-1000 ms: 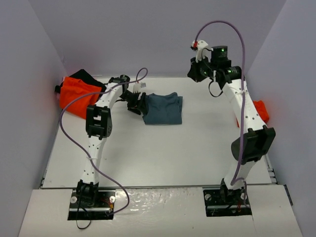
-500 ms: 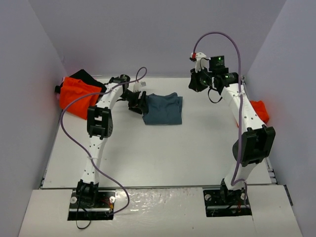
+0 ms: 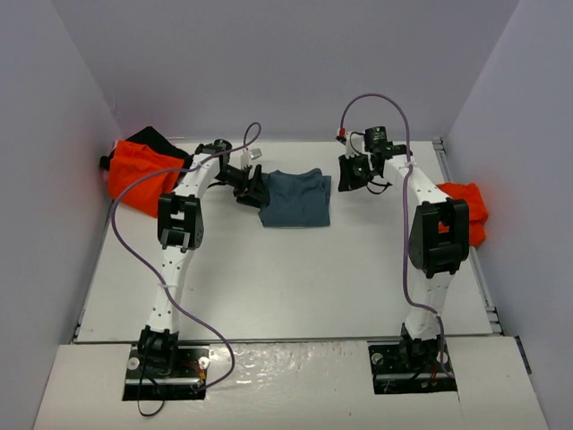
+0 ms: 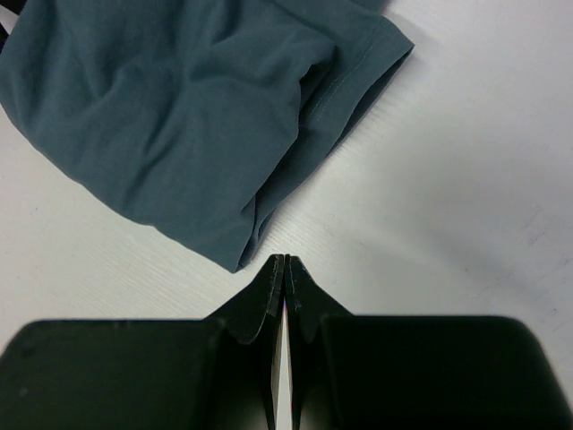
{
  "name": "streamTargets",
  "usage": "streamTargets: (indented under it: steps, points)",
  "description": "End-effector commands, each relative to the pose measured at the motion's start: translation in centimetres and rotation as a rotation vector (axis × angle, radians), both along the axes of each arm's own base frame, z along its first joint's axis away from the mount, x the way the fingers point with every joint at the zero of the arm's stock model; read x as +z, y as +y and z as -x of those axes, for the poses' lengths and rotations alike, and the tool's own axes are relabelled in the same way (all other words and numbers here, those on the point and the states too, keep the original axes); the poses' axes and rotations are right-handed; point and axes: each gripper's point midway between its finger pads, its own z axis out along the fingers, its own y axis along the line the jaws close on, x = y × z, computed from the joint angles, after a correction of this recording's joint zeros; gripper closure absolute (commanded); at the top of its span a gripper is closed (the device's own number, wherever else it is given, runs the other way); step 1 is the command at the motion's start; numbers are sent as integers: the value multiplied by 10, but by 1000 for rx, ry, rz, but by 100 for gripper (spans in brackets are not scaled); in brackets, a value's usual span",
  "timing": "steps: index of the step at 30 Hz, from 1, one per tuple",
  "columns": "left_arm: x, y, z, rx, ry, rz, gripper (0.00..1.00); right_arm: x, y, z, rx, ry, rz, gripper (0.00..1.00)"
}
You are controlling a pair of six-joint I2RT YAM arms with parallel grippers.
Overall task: Fold and stack the t-shirts
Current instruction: Put the neatly folded tshirt into the corner of the board with the left arm
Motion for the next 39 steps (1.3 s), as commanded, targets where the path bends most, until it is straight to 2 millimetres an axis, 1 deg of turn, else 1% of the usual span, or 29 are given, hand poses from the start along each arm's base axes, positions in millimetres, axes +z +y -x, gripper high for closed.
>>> streamTargets:
  steps: [1,4,10,14,17,19,23,26,32,35,39]
  points:
    - [-5,18,0,6,-19,-44,42,43,6,-7,17,-124,-36,100]
    - [-5,21,3,-1,-23,-43,41,41,5,-8,14,-121,-33,100]
    - [4,24,6,-4,-14,15,41,39,6,-7,19,-121,-26,100]
    - [21,22,5,-13,-37,81,40,38,9,-5,28,-124,-15,100]
    - [27,18,4,-12,-37,105,35,39,11,-5,32,-127,-12,100]
    - [30,14,4,-15,-32,131,30,40,14,-4,38,-131,-10,100]
    - [34,6,4,-34,-46,147,27,41,16,-3,44,-138,2,100]
    - [37,-3,5,-57,-63,158,22,45,18,-3,43,-147,6,100]
    - [33,-28,11,-97,-50,172,22,47,21,-2,46,-152,11,100]
    - [28,-35,11,-102,-42,171,22,41,23,-2,47,-136,5,100]
    - [21,-38,9,-102,-39,166,22,28,24,-2,49,-105,8,100]
